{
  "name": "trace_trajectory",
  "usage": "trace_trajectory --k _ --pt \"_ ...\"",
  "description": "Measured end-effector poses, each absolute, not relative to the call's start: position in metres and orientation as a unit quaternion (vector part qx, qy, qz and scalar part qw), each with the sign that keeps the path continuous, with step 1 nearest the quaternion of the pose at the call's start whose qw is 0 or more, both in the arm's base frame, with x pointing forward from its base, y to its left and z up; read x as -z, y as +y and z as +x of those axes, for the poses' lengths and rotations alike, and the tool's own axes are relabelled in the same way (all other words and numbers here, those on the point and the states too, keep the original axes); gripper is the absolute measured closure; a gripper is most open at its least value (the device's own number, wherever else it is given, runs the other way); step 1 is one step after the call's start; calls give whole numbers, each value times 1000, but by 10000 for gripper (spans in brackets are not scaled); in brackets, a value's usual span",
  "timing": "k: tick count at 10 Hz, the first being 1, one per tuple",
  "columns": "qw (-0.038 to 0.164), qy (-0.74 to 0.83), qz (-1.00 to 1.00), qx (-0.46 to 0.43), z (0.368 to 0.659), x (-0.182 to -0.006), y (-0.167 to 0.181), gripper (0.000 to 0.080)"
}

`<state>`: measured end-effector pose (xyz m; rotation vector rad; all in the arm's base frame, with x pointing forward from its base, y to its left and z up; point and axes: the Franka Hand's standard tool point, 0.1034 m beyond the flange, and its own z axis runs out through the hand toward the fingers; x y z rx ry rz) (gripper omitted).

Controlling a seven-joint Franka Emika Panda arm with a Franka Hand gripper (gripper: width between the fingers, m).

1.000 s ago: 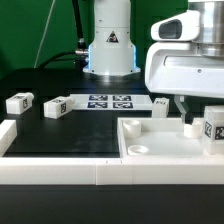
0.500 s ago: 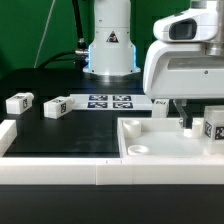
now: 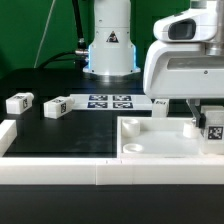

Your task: Assemble one leg

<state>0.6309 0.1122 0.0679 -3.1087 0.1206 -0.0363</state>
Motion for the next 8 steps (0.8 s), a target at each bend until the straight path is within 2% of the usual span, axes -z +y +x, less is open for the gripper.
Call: trace_trajectory --k 3,8 --pt "20 161 -987 11 631 -68 112 511" --pt "11 370 -929 18 626 -68 89 501"
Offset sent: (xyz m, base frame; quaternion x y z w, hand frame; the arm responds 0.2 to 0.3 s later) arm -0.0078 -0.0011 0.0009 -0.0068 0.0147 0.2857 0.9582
